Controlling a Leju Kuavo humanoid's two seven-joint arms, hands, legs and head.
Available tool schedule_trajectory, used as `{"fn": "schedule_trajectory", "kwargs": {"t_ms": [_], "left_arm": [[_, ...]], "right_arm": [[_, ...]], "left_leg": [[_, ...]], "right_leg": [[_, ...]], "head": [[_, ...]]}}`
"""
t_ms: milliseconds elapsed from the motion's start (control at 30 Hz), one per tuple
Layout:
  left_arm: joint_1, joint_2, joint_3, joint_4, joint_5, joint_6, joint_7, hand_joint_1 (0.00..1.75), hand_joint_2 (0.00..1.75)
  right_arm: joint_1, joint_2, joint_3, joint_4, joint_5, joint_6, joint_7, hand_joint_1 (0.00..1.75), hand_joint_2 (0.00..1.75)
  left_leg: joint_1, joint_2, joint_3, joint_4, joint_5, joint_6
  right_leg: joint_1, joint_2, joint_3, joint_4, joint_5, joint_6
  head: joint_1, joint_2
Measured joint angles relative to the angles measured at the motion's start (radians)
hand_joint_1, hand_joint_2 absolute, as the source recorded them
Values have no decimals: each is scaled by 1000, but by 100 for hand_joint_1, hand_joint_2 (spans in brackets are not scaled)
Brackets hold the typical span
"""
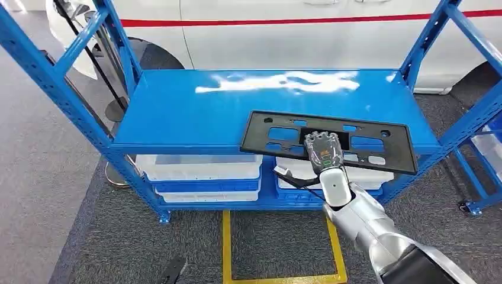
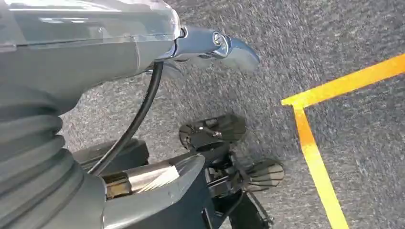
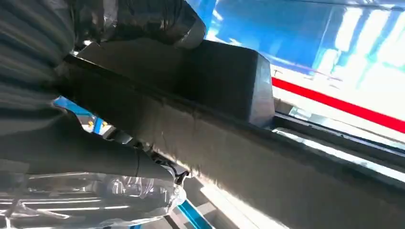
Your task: Take the parts from the cabinet and place them on the table.
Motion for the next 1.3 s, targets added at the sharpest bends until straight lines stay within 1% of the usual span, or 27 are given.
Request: {"fn": "schedule_trajectory", "kwargs": {"t_ms": [33,67,100,133,200,267,333,433,467,533,600,633,667,700,767,800,833,867,967,1000,1033,1100,1133,1167,1200,1267,1300], "left_arm": [[-1,0,0,0,-2,0,0,0,175],[0,0,0,0,-3,0,0,0,175],[1,0,0,0,-4,0,0,0,175],[1,0,0,0,-6,0,0,0,175],[0,0,0,0,-12,-1,0,0,175],[0,0,0,0,-13,-2,0,0,175],[-2,0,0,0,-15,-2,0,0,175],[-2,0,0,0,-16,-2,2,0,175],[1,0,0,0,-16,-2,3,0,175],[3,0,0,0,-18,0,4,0,175],[0,0,0,0,-22,0,4,0,175],[0,0,0,0,-23,1,5,0,175],[0,0,0,0,-24,1,5,0,175],[1,0,0,0,-24,1,6,0,175],[0,2,0,0,-26,2,6,0,175],[-2,2,0,0,-26,3,6,0,175],[-5,3,0,0,-27,4,7,0,175],[-6,3,0,0,-27,6,7,0,175],[-3,5,0,0,-27,7,9,0,175],[-3,5,0,0,-27,7,9,0,175],[-5,5,1,0,-26,7,10,0,175],[-4,4,1,0,-27,6,10,0,175],[-3,4,1,0,-27,6,10,0,175],[-3,5,1,0,-29,6,10,0,175],[-3,5,1,0,-32,6,10,0,175],[-1,4,1,0,-33,8,10,0,175],[-1,4,1,0,-33,9,10,0,175]], "right_arm": [[0,-1,-1,0,2,0,0,175,175],[1,-2,-1,0,3,0,0,175,175],[3,-3,-2,0,3,-1,-2,175,175],[5,-3,-3,0,3,-2,-5,175,175],[6,-3,-11,0,3,-2,-11,175,175],[4,-3,-16,0,3,-2,-15,175,175],[2,0,-21,-2,2,-5,-20,175,175],[3,-1,-29,-2,2,-5,-22,175,175],[5,-1,-29,-2,2,-5,-22,175,175],[4,2,-32,-2,2,-6,-22,175,175],[6,3,-37,-2,0,-7,-22,175,175],[6,3,-39,-2,-1,-8,-22,175,175],[7,3,-41,-2,-1,-8,-22,175,175],[9,3,-44,-2,-1,-8,-23,175,175],[10,3,-50,-2,-2,-8,-25,175,175],[9,3,-53,-2,-3,-8,-27,175,175],[9,4,-59,-2,-5,-8,-27,175,175],[10,4,-64,-2,-6,-8,-27,175,175],[11,5,-69,-2,-10,-10,-33,175,175],[12,3,-72,-1,-10,-10,-33,175,175],[11,3,-74,-1,-10,-10,-34,175,175],[12,3,-79,-1,-10,-10,-35,175,175],[14,3,-80,-1,-10,-10,-35,175,175],[16,3,-82,-1,-10,-10,-37,175,175],[19,3,-84,-1,-11,-10,-39,175,175],[21,3,-88,0,-14,-10,-39,175,175],[21,3,-91,-1,-16,-11,-39,175,175]], "left_leg": [[0,1,-13,0,11,9],[-1,1,-25,1,19,8],[-3,2,-39,2,29,9],[-3,2,-54,5,39,8],[-3,2,-85,15,55,6],[-2,1,-113,31,65,-1],[-6,0,-131,47,74,-14],[-3,-1,-134,34,101,-32],[-6,-4,-140,34,104,-39],[0,-3,-168,103,-2,-48],[3,-3,-202,245,-107,-55],[4,-3,-211,310,-131,-59],[5,-3,-207,340,-124,-60],[5,-3,-183,334,-91,-60],[6,-3,-80,212,-25,-55],[5,-3,-15,127,-28,-50],[-2,-3,43,35,-68,-45],[-2,-5,48,25,-71,-40],[-4,-5,25,15,-42,-20],[3,4,24,7,-25,-12],[3,4,7,6,-9,4],[1,4,-27,8,17,6],[0,5,-45,10,30,6],[-1,5,-63,12,42,5],[-1,5,-81,16,53,3],[0,4,-118,29,71,-2],[0,3,-132,37,79,-7]], "right_leg": [[-1,0,-18,57,-62,1],[-1,0,-38,129,-116,3],[-2,0,-56,205,-158,7],[-3,0,-63,259,-172,10],[-6,0,-22,248,-119,12],[-8,-1,85,110,-67,10],[1,2,158,-19,-118,-2],[7,3,143,-12,-98,-21],[-4,1,137,-21,-82,-34],[-5,-4,110,-22,-58,-51],[-3,-4,82,-21,-35,-53],[-3,-4,65,-20,-23,-53],[-3,-5,51,-19,-13,-51],[-3,-5,34,-17,-1,-49],[-4,-5,5,-12,20,-43],[-4,-5,-3,-9,29,-39],[1,-4,-11,-7,37,-32],[0,-6,-11,-11,47,-27],[2,-4,-10,-31,83,-4],[-5,1,-19,-19,56,-3],[-2,0,-36,24,-13,-3],[-3,0,-69,166,-131,0],[-4,0,-82,239,-161,2],[-4,0,-81,283,-156,4],[-5,0,-62,288,-126,5],[-6,0,27,196,-59,2],[-6,0,96,108,-59,-2]], "head": [[1,0],[2,0],[1,0],[1,0],[2,0],[1,0],[0,0],[-2,0],[1,0],[-2,0],[-2,0],[-2,0],[-2,0],[-2,0],[-3,0],[-3,0],[-3,0],[0,0],[-1,0],[-2,0],[2,0],[3,0],[3,0],[3,0],[3,0],[3,0],[3,0]]}}
